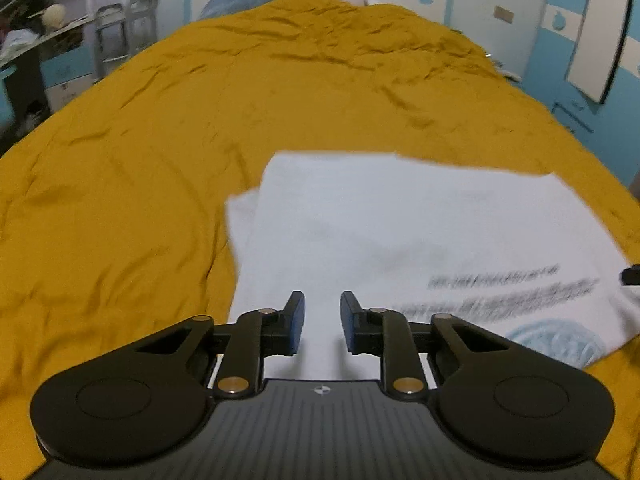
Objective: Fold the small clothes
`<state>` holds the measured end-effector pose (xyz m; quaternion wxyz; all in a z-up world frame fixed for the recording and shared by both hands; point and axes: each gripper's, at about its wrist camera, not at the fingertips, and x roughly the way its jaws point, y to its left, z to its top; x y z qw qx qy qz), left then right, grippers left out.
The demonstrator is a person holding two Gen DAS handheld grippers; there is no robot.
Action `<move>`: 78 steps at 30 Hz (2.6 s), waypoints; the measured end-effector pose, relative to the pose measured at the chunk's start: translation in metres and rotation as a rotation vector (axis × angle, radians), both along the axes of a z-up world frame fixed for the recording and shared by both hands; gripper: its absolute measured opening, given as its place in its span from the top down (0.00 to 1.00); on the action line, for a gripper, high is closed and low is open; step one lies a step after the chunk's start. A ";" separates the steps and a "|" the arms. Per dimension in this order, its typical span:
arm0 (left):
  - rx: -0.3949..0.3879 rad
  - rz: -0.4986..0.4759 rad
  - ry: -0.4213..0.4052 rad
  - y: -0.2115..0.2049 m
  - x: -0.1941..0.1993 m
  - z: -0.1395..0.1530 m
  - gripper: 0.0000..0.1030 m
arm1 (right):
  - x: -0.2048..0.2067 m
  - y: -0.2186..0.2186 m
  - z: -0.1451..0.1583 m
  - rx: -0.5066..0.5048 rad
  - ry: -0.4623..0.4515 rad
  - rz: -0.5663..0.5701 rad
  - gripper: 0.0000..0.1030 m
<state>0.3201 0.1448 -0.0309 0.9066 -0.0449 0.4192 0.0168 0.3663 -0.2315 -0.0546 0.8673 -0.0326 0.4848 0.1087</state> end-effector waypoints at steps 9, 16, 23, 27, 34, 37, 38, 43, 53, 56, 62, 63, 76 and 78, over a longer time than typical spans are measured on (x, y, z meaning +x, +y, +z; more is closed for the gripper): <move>0.009 0.061 0.050 0.017 -0.024 -0.046 0.80 | -0.047 -0.031 -0.052 -0.042 -0.035 -0.130 0.91; 0.066 0.057 0.055 0.007 -0.021 -0.047 0.80 | -0.048 -0.025 -0.062 -0.099 -0.048 -0.110 0.91; -0.004 0.062 -0.040 0.004 -0.020 -0.014 0.80 | -0.033 -0.048 -0.032 0.063 -0.041 -0.191 0.72; -0.051 0.046 -0.075 -0.005 0.000 -0.001 0.80 | -0.017 -0.059 -0.020 0.128 -0.072 -0.245 0.56; -0.038 0.018 -0.080 -0.031 0.040 -0.007 0.80 | 0.028 -0.077 -0.020 0.220 -0.087 -0.298 0.42; -0.042 -0.002 -0.069 -0.041 0.057 -0.015 0.80 | 0.048 -0.090 -0.027 0.280 -0.068 -0.329 0.36; -0.045 -0.008 -0.065 -0.043 0.061 -0.018 0.80 | 0.055 -0.093 -0.030 0.296 -0.059 -0.336 0.34; -0.074 -0.032 -0.040 -0.054 0.085 -0.031 0.80 | 0.083 -0.105 -0.052 0.352 -0.010 -0.369 0.34; -0.118 -0.058 -0.018 -0.061 0.112 -0.050 0.80 | 0.125 -0.110 -0.095 0.487 0.053 -0.392 0.43; -0.125 -0.060 -0.009 -0.061 0.116 -0.055 0.79 | 0.133 -0.106 -0.101 0.506 0.059 -0.387 0.55; -0.135 -0.061 -0.003 -0.059 0.117 -0.058 0.78 | 0.137 -0.096 -0.102 0.549 0.048 -0.383 0.91; -0.135 -0.062 -0.004 -0.059 0.116 -0.057 0.78 | 0.136 -0.093 -0.099 0.537 0.034 -0.374 0.92; -0.098 -0.008 -0.093 -0.019 0.081 0.000 0.78 | 0.125 -0.011 -0.002 0.543 -0.065 -0.263 0.95; -0.099 0.011 -0.106 -0.006 0.072 0.011 0.78 | 0.124 0.017 0.012 0.552 -0.068 -0.238 0.95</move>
